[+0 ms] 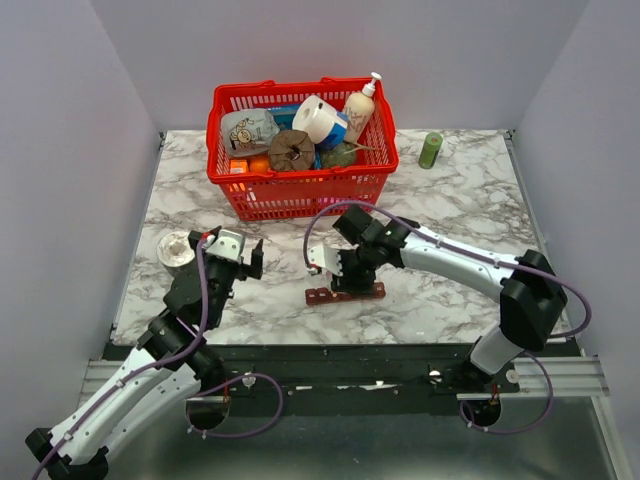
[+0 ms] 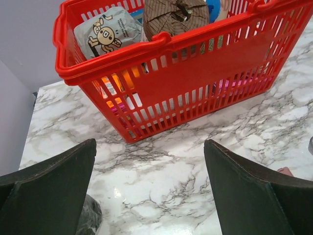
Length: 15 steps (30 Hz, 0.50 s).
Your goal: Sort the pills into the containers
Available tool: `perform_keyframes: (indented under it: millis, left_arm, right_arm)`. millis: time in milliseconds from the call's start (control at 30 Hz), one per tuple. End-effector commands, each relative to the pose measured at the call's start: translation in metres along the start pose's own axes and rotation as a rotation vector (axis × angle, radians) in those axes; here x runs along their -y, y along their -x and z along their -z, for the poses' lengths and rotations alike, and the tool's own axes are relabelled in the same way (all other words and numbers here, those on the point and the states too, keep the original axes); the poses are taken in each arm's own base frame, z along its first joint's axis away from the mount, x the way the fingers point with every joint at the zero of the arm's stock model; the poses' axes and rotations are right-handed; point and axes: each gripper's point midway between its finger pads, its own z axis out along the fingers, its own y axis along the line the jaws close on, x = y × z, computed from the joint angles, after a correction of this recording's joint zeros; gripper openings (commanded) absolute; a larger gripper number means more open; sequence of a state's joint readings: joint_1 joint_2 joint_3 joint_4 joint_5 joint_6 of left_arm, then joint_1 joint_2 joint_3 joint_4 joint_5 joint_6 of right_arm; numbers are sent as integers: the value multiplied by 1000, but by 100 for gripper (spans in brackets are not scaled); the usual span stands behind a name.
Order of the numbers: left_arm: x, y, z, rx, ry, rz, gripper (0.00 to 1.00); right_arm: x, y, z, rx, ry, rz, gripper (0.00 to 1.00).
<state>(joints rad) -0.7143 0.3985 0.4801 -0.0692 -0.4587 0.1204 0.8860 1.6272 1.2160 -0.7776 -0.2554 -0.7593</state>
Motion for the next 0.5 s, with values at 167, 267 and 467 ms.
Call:
perform_keyframes:
  millis: [167, 267, 467]
  left_arm:
    - [17, 40, 7, 114, -98, 251, 99]
    - [26, 59, 10, 153, -157, 340, 99]
    - [49, 103, 8, 228, -290, 471, 99]
  right_arm:
    - [-4, 54, 61, 403, 77, -22, 12]
    - [0, 65, 86, 532, 83, -16, 13]
    - [20, 86, 161, 819, 37, -7, 13]
